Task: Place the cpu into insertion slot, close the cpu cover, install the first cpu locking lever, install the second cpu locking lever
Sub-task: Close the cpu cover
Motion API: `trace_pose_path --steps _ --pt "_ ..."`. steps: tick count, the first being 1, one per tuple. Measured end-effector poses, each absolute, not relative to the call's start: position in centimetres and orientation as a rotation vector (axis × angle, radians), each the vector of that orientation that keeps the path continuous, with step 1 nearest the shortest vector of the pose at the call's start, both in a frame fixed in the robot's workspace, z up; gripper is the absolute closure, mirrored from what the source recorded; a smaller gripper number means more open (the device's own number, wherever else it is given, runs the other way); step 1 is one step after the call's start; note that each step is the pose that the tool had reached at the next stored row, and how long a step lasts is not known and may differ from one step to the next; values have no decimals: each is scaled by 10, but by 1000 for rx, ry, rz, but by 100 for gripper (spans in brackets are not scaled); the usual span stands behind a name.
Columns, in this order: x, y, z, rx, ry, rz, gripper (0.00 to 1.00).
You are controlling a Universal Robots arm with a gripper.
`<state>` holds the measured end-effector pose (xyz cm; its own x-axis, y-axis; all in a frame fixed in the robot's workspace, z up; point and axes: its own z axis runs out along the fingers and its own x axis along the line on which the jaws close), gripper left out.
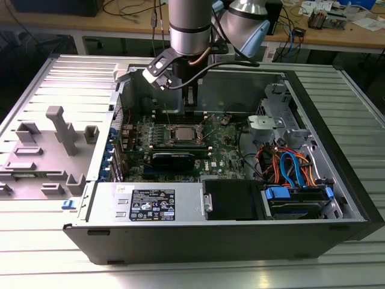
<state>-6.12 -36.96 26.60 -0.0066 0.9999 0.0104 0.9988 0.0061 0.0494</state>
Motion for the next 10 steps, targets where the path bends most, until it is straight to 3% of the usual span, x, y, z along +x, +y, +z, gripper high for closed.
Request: trace_pose_path --steps 10 --pt "-61 -370 272 2194 2208 66 89"
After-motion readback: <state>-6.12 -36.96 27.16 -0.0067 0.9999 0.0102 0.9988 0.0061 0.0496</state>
